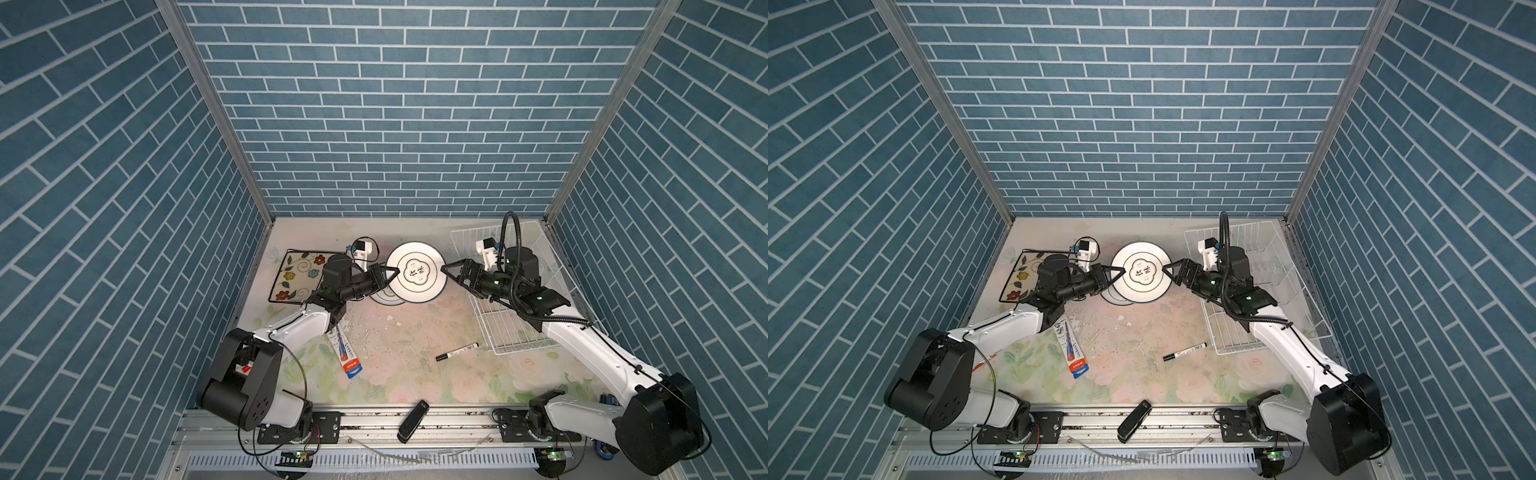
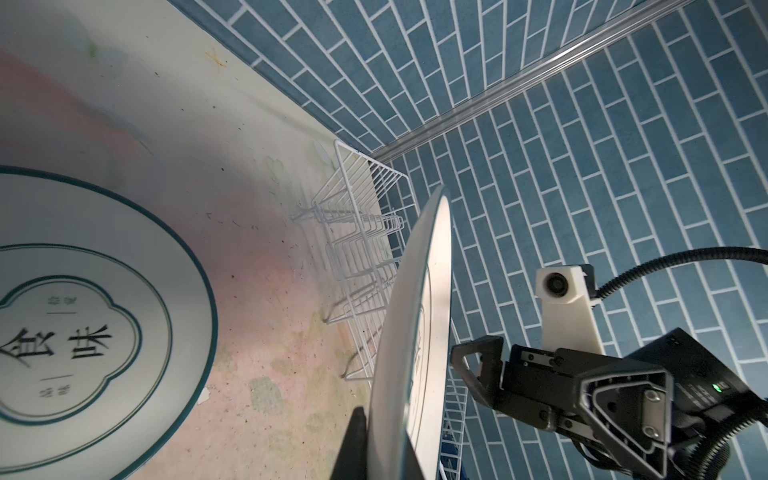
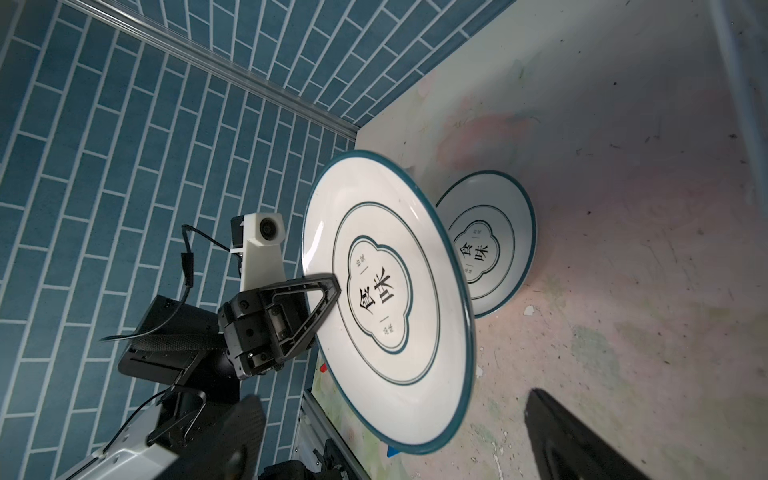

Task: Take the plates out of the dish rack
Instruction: 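Close the left gripper on the plate rim and open the right gripper, then lower the plate onto the other white plate with the left gripper while the right withdraws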

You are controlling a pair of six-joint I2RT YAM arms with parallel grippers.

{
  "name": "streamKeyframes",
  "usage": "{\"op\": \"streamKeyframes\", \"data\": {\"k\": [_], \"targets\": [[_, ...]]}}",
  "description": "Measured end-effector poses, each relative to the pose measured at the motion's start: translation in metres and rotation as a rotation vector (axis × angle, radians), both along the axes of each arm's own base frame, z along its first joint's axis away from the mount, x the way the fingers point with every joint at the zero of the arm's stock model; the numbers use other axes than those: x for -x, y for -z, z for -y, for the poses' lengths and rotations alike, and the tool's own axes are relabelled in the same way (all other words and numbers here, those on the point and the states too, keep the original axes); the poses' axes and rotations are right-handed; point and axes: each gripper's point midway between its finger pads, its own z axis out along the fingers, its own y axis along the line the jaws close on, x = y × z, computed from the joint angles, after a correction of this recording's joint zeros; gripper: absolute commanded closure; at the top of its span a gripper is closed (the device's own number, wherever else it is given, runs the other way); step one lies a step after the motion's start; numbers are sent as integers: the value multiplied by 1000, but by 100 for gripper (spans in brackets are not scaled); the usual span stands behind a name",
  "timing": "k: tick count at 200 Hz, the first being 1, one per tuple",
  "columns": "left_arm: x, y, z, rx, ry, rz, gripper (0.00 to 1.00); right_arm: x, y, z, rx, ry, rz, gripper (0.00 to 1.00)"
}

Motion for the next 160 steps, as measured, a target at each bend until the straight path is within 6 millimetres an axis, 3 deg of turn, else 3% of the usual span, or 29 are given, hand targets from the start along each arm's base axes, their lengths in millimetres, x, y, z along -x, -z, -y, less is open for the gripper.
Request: {"op": "streamKeyframes", "data": {"k": [41,160], "targets": [[-9,16,-14,-127,-69,-35,100,3,-10,10,29,32,68,1],[-33,71,-51,-251,-190,-137,100,4,3,10,64,17,39,2]]}}
